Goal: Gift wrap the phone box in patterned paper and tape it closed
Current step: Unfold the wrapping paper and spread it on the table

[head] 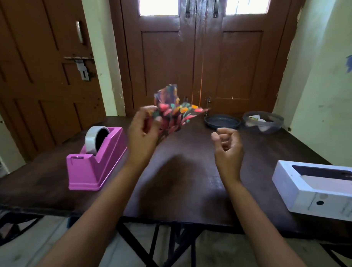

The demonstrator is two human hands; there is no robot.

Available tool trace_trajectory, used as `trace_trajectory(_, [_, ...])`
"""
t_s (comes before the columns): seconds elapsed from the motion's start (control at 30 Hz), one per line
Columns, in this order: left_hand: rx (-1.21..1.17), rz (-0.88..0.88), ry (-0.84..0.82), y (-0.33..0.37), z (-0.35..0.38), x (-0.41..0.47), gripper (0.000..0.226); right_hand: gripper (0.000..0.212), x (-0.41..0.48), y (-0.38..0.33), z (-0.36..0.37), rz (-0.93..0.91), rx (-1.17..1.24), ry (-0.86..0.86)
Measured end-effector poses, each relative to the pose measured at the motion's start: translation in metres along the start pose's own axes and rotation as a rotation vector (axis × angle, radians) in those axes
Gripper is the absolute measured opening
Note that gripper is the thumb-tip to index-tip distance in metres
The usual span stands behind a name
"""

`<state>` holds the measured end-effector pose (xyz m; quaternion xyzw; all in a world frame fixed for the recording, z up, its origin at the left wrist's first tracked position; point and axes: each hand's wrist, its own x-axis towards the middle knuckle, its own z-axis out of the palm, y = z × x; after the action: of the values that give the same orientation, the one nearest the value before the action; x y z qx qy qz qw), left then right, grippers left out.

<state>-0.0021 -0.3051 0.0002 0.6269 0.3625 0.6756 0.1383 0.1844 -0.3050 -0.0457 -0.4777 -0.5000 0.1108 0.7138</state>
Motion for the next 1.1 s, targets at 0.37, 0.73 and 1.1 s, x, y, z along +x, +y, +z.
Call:
trace_trajectory(0.37, [0.088, -0.191, -0.631, -0.014, 0.012, -0.033, 0.025, 0.011, -0.014, -0.005, 0.002, 0.458, 0.224, -0.555])
trace_trajectory(0.73, [0.197, -0.134, -0.474, -0.013, 0.019, -0.034, 0.015, 0.015, -0.016, -0.014, -0.001, 0.576, 0.3, -0.579])
trace_trajectory(1.1, [0.064, -0.373, -0.411, -0.021, 0.029, -0.035, 0.018, 0.002, -0.015, -0.005, 0.0, 0.629, 0.368, -0.533])
